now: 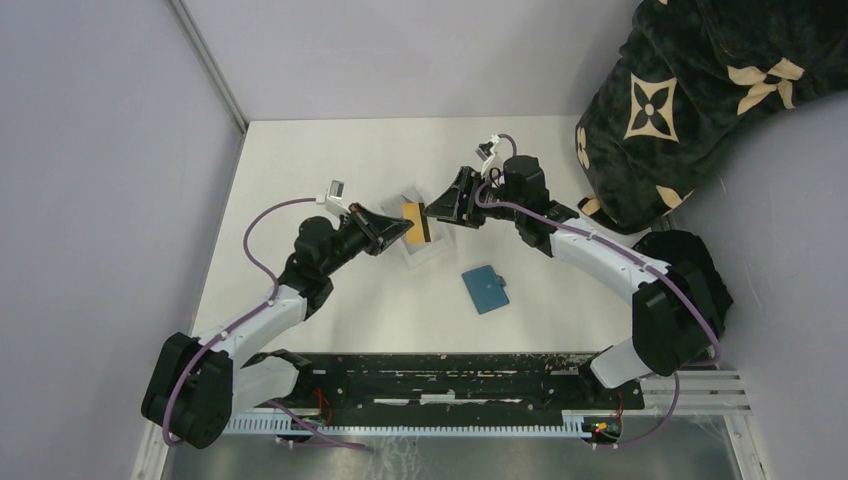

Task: Put the credit cards into the card holder
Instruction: Pick up the credit card from the storage box.

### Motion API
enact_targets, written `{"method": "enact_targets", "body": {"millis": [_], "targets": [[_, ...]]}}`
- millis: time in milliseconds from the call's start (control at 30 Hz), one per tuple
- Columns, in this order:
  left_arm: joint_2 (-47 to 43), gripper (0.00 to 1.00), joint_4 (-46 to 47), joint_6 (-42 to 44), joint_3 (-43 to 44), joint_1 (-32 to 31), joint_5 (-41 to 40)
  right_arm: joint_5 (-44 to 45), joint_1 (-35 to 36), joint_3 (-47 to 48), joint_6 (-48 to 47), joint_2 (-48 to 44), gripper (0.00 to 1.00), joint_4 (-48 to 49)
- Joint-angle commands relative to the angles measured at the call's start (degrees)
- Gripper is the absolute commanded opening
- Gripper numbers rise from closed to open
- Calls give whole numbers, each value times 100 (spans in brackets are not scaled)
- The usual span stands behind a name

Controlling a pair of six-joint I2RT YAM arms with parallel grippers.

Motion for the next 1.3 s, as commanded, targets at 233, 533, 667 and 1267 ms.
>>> {"method": "enact_targets", "body": {"millis": [233,533,667,1267], "targets": [[355,3,858,-499,318,-39,203,-475,47,2,552,358,61,1055],[609,3,1102,-643,349,-43,192,-734,50,-61,1088,630,28,1686],[665,3,1236,-745,310,-35,134,-791,48,-165,1361,690,5,1971],[102,53,-1703,472,292,-557,-1600,1068,47,713,-1983,-355,1,-3499]]}}
